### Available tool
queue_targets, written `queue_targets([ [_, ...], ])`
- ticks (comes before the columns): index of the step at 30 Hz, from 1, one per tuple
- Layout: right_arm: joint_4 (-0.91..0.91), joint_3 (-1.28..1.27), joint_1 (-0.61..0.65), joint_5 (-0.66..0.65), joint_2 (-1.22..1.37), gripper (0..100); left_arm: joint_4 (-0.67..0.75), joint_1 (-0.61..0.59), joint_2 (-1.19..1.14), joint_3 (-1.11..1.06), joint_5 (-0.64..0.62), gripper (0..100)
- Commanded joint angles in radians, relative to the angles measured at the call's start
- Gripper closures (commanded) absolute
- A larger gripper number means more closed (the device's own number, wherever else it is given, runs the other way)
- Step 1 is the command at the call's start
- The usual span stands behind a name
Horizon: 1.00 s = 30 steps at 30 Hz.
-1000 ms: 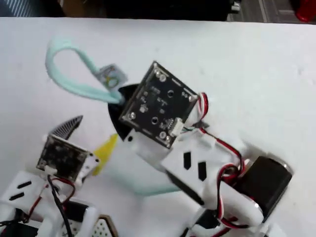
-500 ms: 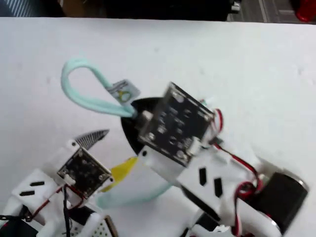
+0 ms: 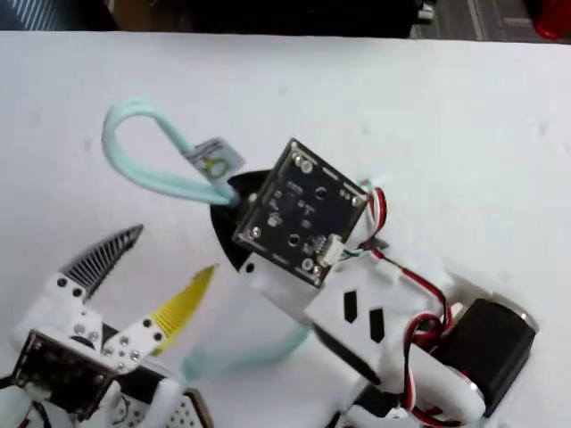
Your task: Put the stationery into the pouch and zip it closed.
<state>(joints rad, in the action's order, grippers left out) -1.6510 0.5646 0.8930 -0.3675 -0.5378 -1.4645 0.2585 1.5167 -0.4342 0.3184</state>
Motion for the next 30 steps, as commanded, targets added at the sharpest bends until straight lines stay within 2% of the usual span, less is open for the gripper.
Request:
queue_targets([
  [1, 0.035, -0.002, 0.002, 0.000, 0.001, 98.1, -0.035, 0.050, -0.007, -0.023, -0.014, 70],
  [10, 0.030, -0.003, 0.002, 0.002, -0.004, 98.1, -0.180, 0.156, -0.005, -0.020, -0.012, 70],
  [13, 0.030, -0.003, 0.005, 0.008, -0.001, 98.1, -0.170, 0.199, -0.007, -0.031, -0.018, 69],
  [16, 0.030, -0.002, 0.007, 0.008, -0.008, 98.1, -0.092, 0.229, -0.007, -0.123, -0.026, 69],
  [20, 0.007, -0.003, 0.007, 0.008, -0.024, 98.1, 0.058, 0.242, -0.007, -0.293, -0.107, 69],
  [26, 0.007, -0.002, 0.007, 0.008, -0.045, 98.1, 0.287, 0.334, -0.007, -0.516, -0.229, 70],
  [30, 0.008, -0.002, 0.007, 0.008, -0.045, 98.1, 0.341, 0.352, -0.007, -0.549, -0.256, 70],
])
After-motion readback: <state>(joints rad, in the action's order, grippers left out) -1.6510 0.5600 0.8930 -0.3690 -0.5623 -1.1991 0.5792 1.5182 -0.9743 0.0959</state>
